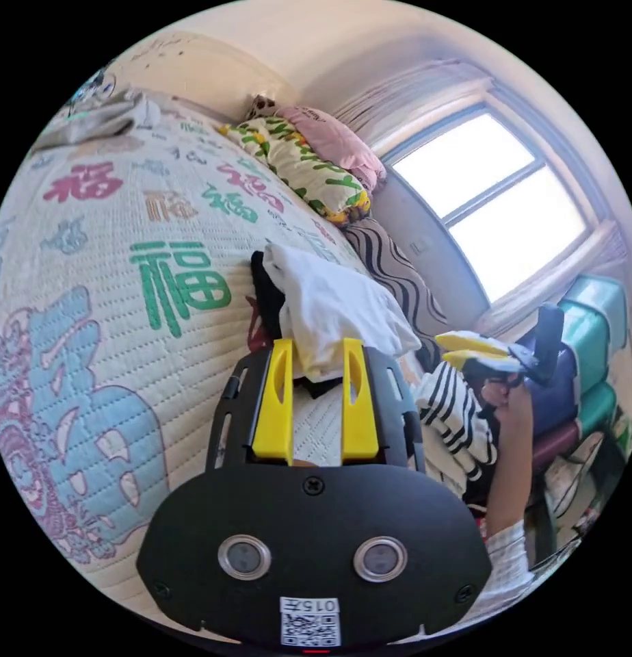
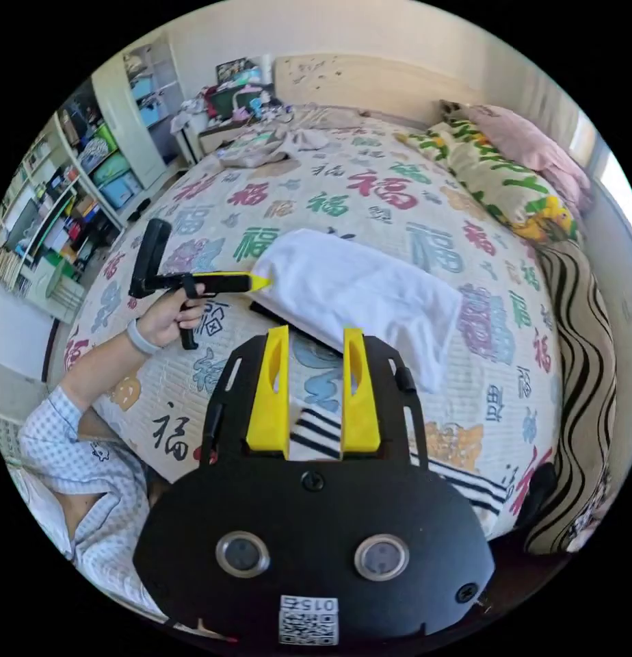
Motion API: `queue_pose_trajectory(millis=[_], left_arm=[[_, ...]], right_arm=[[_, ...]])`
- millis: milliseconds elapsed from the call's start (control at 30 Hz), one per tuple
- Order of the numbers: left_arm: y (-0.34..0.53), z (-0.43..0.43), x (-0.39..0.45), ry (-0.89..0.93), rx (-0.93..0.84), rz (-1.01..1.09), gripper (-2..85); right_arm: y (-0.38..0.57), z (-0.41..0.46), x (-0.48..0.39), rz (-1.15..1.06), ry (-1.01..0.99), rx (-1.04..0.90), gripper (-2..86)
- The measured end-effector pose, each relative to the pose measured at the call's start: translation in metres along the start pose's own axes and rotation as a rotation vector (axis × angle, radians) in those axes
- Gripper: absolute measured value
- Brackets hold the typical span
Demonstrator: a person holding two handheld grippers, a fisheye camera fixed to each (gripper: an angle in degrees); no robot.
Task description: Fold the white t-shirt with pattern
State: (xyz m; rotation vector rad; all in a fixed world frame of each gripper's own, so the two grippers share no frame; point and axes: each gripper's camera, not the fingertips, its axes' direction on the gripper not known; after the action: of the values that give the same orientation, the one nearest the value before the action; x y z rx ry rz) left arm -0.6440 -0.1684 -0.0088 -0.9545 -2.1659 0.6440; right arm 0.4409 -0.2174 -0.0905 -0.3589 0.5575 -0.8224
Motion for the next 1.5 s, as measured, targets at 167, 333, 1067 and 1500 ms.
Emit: queue_pose_trajectory(millis=[167, 333, 1067, 1500], left_arm=[[0.01, -0.041, 0.018, 0.273, 0.041, 0.062, 1.9], [0.043, -0.167, 0.103, 0.34, 0.13, 0.339, 1.6], [0.394, -0.492, 0.138, -0.365, 0.215, 0.528, 16.0], [0.417, -0.62, 0.102, -0.277, 0.494, 0.397, 0.8]], right_arm=[[-0.018, 0.026, -0.077, -0.192, 0.417, -0.033, 12.3], [0.013, -0.046, -0.15, -0.28, 0.415, 0.266, 5.2], [0.098, -0.024, -0.311, -0.254, -0.552, 0.668, 4.7], [0.124, 0.018, -0.21, -0.033, -0.716, 0.708, 0.9]])
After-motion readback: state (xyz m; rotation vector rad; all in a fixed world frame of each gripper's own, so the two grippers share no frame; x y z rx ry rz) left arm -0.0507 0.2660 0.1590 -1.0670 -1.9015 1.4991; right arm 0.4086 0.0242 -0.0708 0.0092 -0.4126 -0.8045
